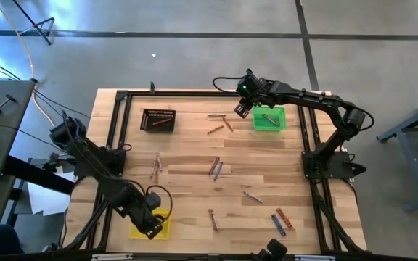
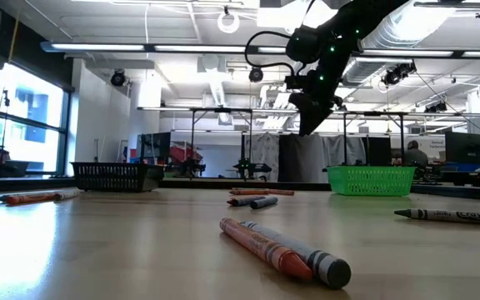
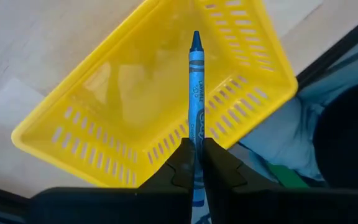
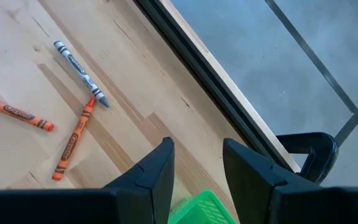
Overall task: Sort crayons
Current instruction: Put the blue crayon into the yellow bin, then put the orange crayon into the black bin
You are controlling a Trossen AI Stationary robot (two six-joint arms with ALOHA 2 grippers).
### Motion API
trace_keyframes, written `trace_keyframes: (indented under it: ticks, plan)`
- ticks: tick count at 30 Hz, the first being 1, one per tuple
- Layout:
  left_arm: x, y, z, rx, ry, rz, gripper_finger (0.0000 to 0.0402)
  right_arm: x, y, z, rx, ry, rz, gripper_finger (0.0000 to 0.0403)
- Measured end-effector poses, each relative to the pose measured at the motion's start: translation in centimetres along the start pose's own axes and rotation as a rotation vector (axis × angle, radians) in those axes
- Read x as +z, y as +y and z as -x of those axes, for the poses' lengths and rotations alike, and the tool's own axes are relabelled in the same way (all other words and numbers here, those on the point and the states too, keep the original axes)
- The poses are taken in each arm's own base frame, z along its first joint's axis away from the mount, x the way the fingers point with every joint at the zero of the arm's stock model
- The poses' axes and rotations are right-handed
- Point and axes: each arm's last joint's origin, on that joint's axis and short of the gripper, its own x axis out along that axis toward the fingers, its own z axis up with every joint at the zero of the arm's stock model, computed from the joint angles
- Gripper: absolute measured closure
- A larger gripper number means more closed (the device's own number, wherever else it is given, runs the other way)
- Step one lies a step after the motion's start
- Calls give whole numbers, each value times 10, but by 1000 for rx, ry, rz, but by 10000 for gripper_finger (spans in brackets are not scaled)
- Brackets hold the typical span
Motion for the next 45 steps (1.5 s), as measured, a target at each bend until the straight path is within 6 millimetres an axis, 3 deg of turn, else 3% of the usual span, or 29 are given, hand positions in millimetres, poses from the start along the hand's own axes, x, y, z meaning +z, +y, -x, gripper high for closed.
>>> trace_keyframes:
  ticks: [10,18,23,31,38,45]
  plan:
    - [1,0,-2,6,-1,63,332,-3,0,0,1,30,8,272]
    - [16,-1,0,5,-18,-129,316,-3,0,0,1,29,36,272]
    - [45,2,7,14,-44,-265,316,-3,0,0,2,30,64,272]
    - [108,20,23,75,-116,-259,316,-3,0,0,2,27,77,272]
    - [163,40,40,156,-315,-289,316,0,0,0,0,-2,81,272]
    - [211,49,59,131,-558,-362,316,-1,0,0,1,8,103,272]
